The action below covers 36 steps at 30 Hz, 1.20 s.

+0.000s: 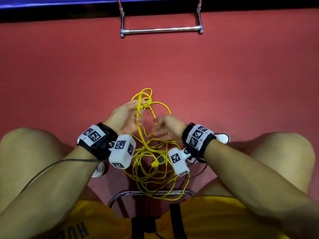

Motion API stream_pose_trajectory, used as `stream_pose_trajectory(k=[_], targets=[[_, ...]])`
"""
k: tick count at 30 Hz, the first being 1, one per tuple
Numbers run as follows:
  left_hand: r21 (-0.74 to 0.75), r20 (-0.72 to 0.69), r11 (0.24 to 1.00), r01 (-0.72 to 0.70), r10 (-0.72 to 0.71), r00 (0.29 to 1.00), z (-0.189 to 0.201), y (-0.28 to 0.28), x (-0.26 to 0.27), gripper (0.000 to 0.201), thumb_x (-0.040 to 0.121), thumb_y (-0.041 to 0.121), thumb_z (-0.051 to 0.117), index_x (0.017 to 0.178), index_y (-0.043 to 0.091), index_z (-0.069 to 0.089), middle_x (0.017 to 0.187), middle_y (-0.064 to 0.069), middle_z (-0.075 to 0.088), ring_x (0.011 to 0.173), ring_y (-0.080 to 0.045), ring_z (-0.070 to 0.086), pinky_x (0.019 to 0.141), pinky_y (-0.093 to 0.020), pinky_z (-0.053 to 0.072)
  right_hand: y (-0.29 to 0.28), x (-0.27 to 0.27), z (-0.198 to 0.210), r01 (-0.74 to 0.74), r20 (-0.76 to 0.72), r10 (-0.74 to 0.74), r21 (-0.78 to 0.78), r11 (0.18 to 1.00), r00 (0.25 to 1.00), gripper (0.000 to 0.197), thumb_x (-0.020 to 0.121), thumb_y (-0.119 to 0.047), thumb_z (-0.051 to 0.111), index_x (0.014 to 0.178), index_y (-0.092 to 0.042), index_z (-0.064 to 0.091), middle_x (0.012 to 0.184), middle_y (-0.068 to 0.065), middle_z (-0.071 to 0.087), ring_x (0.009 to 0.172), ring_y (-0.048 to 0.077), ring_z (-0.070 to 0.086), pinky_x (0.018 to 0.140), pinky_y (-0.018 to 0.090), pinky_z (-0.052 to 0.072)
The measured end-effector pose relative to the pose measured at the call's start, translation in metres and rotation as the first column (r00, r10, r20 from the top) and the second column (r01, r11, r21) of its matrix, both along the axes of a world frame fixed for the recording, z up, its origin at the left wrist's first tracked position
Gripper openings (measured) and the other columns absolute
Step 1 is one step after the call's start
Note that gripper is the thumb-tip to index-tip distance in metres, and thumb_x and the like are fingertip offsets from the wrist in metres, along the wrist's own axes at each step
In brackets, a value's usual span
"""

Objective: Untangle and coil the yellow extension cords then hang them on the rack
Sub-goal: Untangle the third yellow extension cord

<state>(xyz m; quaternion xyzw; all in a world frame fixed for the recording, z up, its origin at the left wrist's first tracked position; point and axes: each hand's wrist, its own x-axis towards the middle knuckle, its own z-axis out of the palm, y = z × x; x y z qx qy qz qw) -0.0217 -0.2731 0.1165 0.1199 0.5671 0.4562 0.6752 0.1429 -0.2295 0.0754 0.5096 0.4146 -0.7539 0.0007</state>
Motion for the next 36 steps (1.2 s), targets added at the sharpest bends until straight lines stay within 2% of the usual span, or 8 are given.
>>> stream_pose_trajectory(k=[3, 7, 12, 17, 21, 28, 33, 36], targets=[[-0.019, 0.003, 0.976, 0.217, -0.217, 0.976, -0.005, -0.017, 0.022, 0.015, 0.101, 0.019, 0.047, 0.100, 0.015, 0.061, 0.060, -0.002, 0.055, 0.041, -0.014, 0.046, 0.044, -0.022, 0.043, 0.023, 0.001, 0.001, 0.430, -0.160, -0.503, -0.341, 0.836, 0.850, 0.045, 0.095, -0.043, 0.040, 0.106, -0.002, 0.054, 0.089, 0.013, 0.067, 0.076, 0.028, 0.066, 0.071, 0.036, 0.053], [-0.095, -0.025, 0.887, 0.451, -0.455, 0.890, -0.016, -0.037, 0.043, 0.012, 0.101, 0.014, 0.052, 0.097, 0.013, 0.063, 0.070, -0.009, 0.064, 0.053, -0.021, 0.058, 0.059, -0.033, 0.051, 0.035, 0.002, 0.007, 0.485, -0.139, -0.590, -0.438, 0.757, 0.795, 0.035, 0.103, -0.027, 0.043, 0.082, -0.001, 0.055, 0.062, 0.008, 0.064, 0.051, 0.019, 0.065, 0.054, 0.030, 0.058], [-0.161, -0.044, 0.932, 0.324, -0.334, 0.941, -0.018, -0.031, 0.040, 0.022, 0.101, 0.029, 0.052, 0.107, 0.013, 0.066, 0.099, -0.013, 0.071, 0.078, -0.025, 0.068, 0.075, -0.040, 0.055, 0.050, 0.004, 0.007, 0.741, -0.243, -0.804, -0.313, 0.595, 0.543, 0.022, 0.104, -0.005, 0.037, 0.088, -0.012, 0.050, 0.069, 0.001, 0.046, 0.038, 0.005, 0.041, 0.032, 0.014, 0.031], [-0.156, 0.108, 0.987, -0.044, 0.061, 0.992, -0.016, -0.009, 0.010, 0.059, 0.096, 0.062, 0.037, 0.104, 0.007, 0.059, 0.085, -0.012, 0.071, 0.074, -0.027, 0.072, 0.064, -0.040, 0.061, 0.028, 0.007, 0.043, 0.156, -0.459, -0.028, 0.243, 0.957, 0.888, 0.029, 0.101, 0.000, 0.045, 0.114, -0.021, 0.061, 0.067, -0.010, 0.060, 0.043, 0.001, 0.031, 0.038, 0.012, 0.022], [-0.098, 0.273, 0.981, -0.170, 0.191, 0.943, -0.012, 0.005, -0.016, 0.079, 0.097, 0.064, 0.029, 0.096, -0.007, 0.062, 0.082, -0.017, 0.072, 0.067, -0.025, 0.072, 0.062, -0.036, 0.062, -0.006, 0.000, 0.024, -0.503, -0.014, 0.576, 0.470, 0.725, 0.818, 0.026, 0.098, -0.002, 0.053, 0.113, -0.017, 0.068, 0.061, -0.014, 0.063, 0.046, -0.001, 0.045, 0.047, 0.015, 0.037], [-0.114, -0.042, 0.993, 0.033, -0.038, 0.998, -0.028, -0.005, 0.012, 0.017, 0.104, 0.020, 0.046, 0.095, 0.013, 0.058, 0.053, 0.007, 0.044, 0.034, -0.003, 0.026, 0.038, -0.013, 0.030, 0.004, 0.009, 0.005, -0.239, 0.119, 0.217, 0.216, 0.947, 0.969, 0.015, 0.090, -0.015, 0.058, 0.105, -0.018, 0.061, 0.102, 0.012, 0.071, 0.081, 0.017, 0.065, 0.071, 0.033, 0.050], [0.117, -0.052, 0.926, 0.360, -0.356, 0.933, -0.019, -0.024, 0.033, 0.020, 0.089, 0.017, 0.066, 0.107, 0.009, 0.059, 0.067, -0.002, 0.054, 0.043, -0.008, 0.038, 0.043, -0.021, 0.031, 0.018, 0.008, 0.005, 0.267, -0.086, -0.300, -0.274, 0.924, 0.950, 0.049, 0.099, -0.050, 0.038, 0.072, -0.010, 0.046, 0.055, 0.006, 0.052, 0.053, 0.025, 0.056, 0.064, 0.034, 0.048], [0.165, -0.086, 0.852, 0.496, -0.489, 0.868, -0.022, -0.034, 0.040, 0.033, 0.080, 0.026, 0.072, 0.104, 0.007, 0.058, 0.076, -0.006, 0.061, 0.059, -0.015, 0.051, 0.046, -0.019, 0.035, 0.021, 0.003, 0.000, 0.380, -0.009, -0.403, -0.320, 0.868, 0.915, 0.027, 0.101, -0.028, 0.046, 0.083, -0.009, 0.051, 0.055, 0.002, 0.055, 0.041, 0.020, 0.055, 0.049, 0.024, 0.044]])
